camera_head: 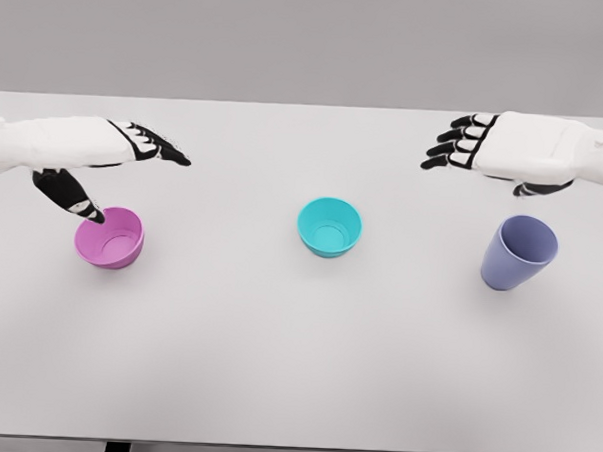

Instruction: Stacking bowl and cup with both arms

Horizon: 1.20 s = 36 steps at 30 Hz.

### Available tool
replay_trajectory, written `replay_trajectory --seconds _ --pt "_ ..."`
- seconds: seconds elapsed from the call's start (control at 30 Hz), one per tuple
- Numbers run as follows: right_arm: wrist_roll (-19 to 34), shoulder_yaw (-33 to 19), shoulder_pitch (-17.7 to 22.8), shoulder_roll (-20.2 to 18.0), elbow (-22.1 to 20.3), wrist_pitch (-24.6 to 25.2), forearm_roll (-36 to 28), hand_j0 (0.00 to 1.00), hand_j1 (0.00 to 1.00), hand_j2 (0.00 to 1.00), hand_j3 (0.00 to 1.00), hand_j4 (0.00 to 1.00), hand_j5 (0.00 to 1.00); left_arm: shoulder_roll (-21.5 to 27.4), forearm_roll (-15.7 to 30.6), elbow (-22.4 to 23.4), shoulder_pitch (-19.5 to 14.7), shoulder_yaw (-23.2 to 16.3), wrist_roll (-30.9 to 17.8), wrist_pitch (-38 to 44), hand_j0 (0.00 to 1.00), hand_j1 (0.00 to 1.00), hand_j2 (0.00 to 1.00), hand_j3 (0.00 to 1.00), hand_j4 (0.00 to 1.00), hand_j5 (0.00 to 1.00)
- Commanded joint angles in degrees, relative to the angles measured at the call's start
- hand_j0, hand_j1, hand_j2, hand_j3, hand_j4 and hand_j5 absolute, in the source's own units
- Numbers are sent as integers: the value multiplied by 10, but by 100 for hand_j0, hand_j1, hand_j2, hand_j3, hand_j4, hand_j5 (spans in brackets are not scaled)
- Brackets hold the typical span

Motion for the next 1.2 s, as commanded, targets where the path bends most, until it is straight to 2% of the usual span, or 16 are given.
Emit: replay_trajectory --seconds 0.0,0.1,0.47,0.63,0.8,1.17 --pt "0 -2 0 3 1 1 -2 100 100 100 100 100 100 2 32 1 -1 -55 0 41 100 100 100 100 100 100" --pt "0 -5 9 0 2 1 -2 100 100 100 100 100 100 2 43 0 -2 -59 0 116 100 100 100 100 100 100" --pt "0 -28 14 2 1 1 -2 100 100 100 100 100 100 6 34 0 -2 -83 0 128 100 100 100 100 100 100" --pt "0 -28 18 3 2 1 -2 100 100 100 100 100 100 6 -29 -2 -1 -85 0 119 100 100 100 100 100 100" --pt "0 -41 18 3 1 1 -2 100 100 100 100 100 100 6 -73 -2 -1 -88 0 109 100 100 100 100 100 100" --pt "0 -41 22 4 1 1 -2 100 100 100 100 100 100 4 -97 4 4 -93 0 101 100 100 100 100 100 100"
